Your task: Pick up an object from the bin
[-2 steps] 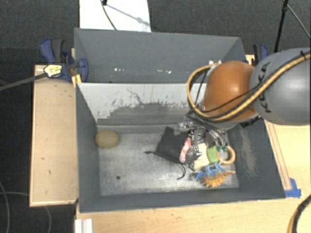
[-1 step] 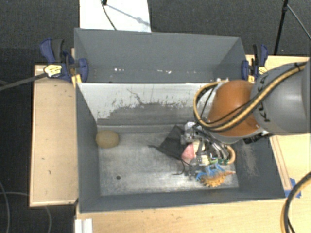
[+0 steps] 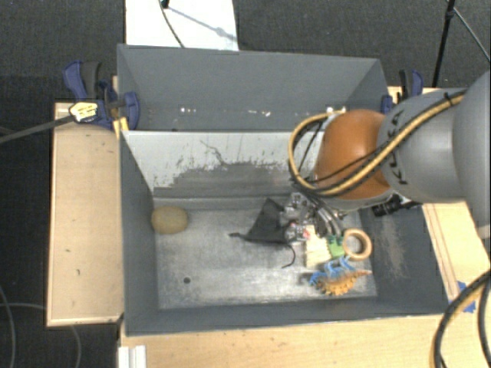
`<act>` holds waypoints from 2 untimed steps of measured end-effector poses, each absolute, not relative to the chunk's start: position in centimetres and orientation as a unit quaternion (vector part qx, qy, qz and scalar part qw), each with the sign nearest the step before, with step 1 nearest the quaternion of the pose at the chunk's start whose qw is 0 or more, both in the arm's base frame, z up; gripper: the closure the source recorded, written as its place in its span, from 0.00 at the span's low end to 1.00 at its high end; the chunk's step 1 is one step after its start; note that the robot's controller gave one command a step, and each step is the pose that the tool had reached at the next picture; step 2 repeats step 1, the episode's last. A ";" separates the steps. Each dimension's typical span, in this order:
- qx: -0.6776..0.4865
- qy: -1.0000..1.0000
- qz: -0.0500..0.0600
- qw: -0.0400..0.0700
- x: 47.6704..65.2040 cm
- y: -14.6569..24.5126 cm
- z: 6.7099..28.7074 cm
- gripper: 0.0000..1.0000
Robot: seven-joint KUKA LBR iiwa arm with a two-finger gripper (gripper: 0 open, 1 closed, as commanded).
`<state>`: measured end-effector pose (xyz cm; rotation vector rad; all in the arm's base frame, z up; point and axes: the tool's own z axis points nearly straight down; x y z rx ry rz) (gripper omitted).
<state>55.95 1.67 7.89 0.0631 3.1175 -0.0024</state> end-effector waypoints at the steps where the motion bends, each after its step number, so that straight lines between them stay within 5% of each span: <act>1: 0.020 1.000 -0.001 0.012 56.0 1.7 7.9 1.00; 2: 0.020 1.000 -0.001 0.012 56.0 1.7 7.9 1.00</act>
Offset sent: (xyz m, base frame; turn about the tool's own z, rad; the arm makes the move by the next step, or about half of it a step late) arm 0.0001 0.0000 0.0514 0.0000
